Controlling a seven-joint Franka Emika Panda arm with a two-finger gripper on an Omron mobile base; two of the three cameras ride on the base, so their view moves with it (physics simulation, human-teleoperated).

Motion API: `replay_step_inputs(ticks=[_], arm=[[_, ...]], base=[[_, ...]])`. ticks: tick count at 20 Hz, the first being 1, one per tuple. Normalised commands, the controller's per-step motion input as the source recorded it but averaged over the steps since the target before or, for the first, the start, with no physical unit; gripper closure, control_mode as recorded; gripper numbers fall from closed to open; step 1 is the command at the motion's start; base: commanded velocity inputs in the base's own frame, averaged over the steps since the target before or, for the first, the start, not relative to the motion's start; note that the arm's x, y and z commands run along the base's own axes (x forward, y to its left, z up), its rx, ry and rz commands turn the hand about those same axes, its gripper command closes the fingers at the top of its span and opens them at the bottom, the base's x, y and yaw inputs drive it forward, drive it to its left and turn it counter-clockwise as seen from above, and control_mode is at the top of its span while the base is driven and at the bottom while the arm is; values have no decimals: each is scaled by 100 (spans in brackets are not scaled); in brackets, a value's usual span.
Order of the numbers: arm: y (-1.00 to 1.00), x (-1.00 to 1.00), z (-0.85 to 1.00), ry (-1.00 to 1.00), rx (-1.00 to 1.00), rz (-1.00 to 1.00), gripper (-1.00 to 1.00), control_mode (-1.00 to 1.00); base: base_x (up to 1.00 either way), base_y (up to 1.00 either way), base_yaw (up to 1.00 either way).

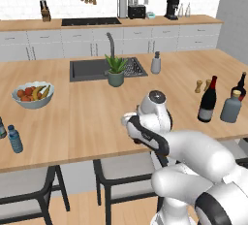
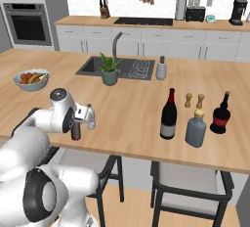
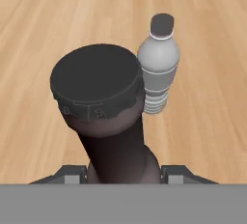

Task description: Move the plastic bottles in the middle to the plastics group, and the glass bottles in the middle to the glass group.

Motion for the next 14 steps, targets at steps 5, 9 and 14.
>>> replay_step_inputs(ticks=[5, 9, 14], arm=[[-93, 1, 39, 0, 0, 0, 100, -100], [-100, 40, 31, 0, 0, 0, 100, -100], [-98, 35, 35, 0, 0, 0, 100, -100]], base=[[0, 0, 0], [0, 0, 0], [0, 0, 0]])
